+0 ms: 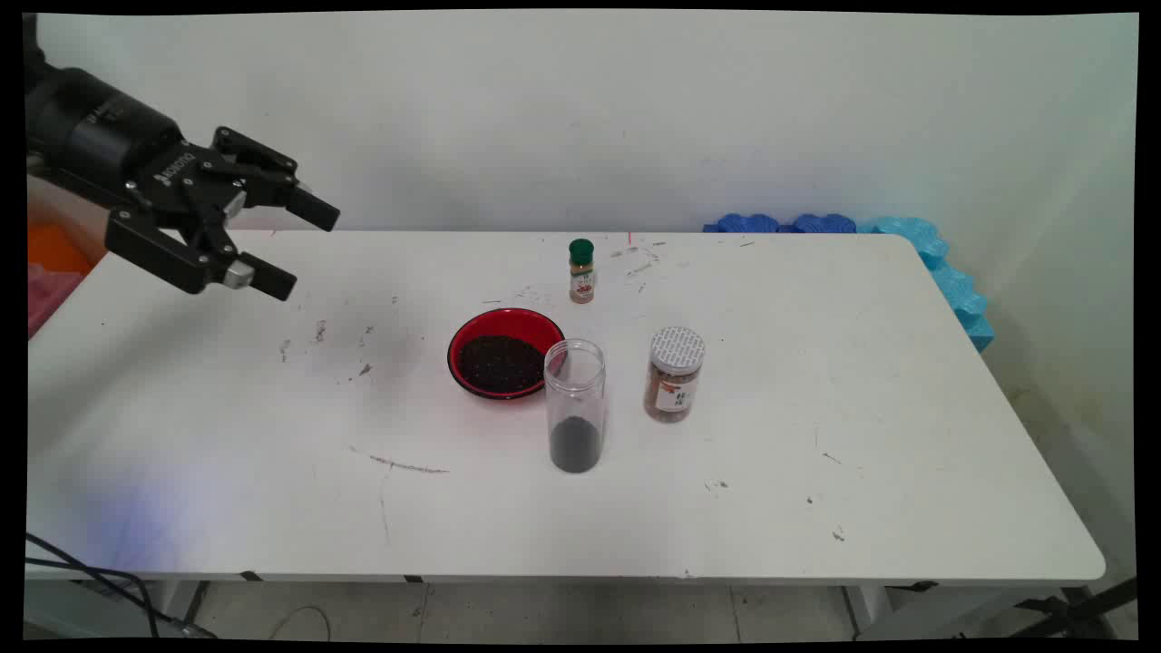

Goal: Pick up the black seasoning powder from the table

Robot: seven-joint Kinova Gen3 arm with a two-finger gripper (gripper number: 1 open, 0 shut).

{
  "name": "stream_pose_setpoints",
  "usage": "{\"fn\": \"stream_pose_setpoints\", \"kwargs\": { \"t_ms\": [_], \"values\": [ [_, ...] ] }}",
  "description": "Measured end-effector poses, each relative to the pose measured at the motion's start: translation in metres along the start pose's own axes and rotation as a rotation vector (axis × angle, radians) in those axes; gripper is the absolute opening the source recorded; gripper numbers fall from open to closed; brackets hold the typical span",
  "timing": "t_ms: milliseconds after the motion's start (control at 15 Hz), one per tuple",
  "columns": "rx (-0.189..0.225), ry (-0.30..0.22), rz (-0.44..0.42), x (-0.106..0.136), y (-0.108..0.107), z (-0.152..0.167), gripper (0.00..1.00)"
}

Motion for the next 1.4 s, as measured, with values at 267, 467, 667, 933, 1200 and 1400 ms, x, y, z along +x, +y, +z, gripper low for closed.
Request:
{"fn": "stream_pose_setpoints", "kwargs": {
  "t_ms": [267,467,667,933,1200,1400],
  "values": [
    [0.000,-0.001,-0.003,0.003,-0.001,0.009,1.00],
    [0.001,-0.002,-0.005,0.003,-0.002,0.015,1.00],
    [0.003,0.000,-0.011,0.004,-0.004,0.022,1.00],
    [0.007,0.001,-0.029,0.003,-0.007,0.039,1.00],
    [0.031,-0.010,-0.047,0.000,-0.011,0.068,1.00],
    [0.062,-0.028,-0.072,-0.006,-0.014,0.094,1.00]
  ]
}}
